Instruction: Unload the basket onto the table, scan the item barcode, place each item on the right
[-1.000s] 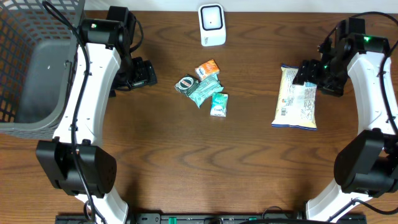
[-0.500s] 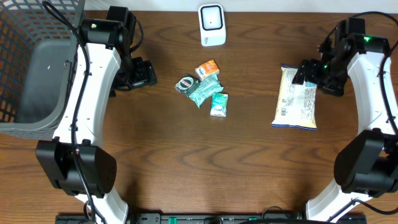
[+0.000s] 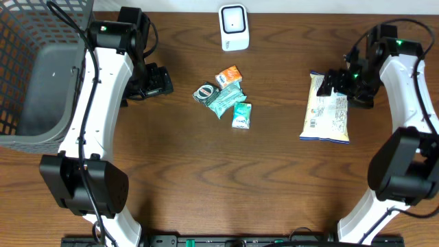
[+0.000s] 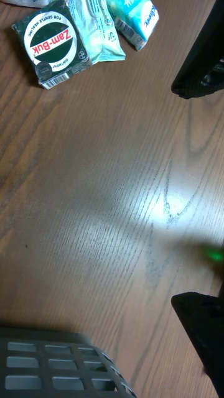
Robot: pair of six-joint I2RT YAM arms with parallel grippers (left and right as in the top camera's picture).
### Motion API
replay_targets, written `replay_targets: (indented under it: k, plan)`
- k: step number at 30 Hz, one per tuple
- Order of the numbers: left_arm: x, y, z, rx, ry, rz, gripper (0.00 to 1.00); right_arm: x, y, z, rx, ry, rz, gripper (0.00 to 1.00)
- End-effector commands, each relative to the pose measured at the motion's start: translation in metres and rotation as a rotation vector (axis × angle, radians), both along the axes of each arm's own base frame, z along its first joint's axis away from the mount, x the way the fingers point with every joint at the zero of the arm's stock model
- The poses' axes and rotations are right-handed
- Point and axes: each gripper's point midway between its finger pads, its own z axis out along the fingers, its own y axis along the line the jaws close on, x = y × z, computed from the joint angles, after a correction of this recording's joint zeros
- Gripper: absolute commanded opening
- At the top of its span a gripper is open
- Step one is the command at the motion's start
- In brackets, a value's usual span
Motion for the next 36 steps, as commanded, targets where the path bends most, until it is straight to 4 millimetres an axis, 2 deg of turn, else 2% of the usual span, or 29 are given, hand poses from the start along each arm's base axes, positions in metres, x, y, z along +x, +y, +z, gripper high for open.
replay_targets:
  k: [1,17,24,26,29,36]
  plan:
    - [-0.002,0.0,0.005,-0.004,-0.012,0.006,0.97,-0.004,-0.003,-0.015,0.021,0.043,0.001,0.93]
    - [-0.002,0.0,0.005,-0.004,-0.012,0.006,0.98,-0.007,-0.006,-0.018,0.02,0.058,0.014,0.93]
    - [-0.002,0.0,0.005,-0.004,-0.012,0.006,0.98,-0.006,-0.03,-0.018,0.017,0.044,-0.053,0.95]
    - [-0.002,0.0,0.005,-0.004,-0.012,0.006,0.97,-0.009,-0.044,-0.018,0.02,0.049,-0.091,0.96]
    - [-0.002,0.0,0.005,-0.004,-0.012,0.006,0.98,-0.013,-0.056,-0.019,0.027,0.052,-0.116,0.98]
    - [-0.002,0.0,0.005,-0.004,-0.012,0.006,0.98,-0.012,-0.037,-0.021,0.174,0.012,-0.039,0.99]
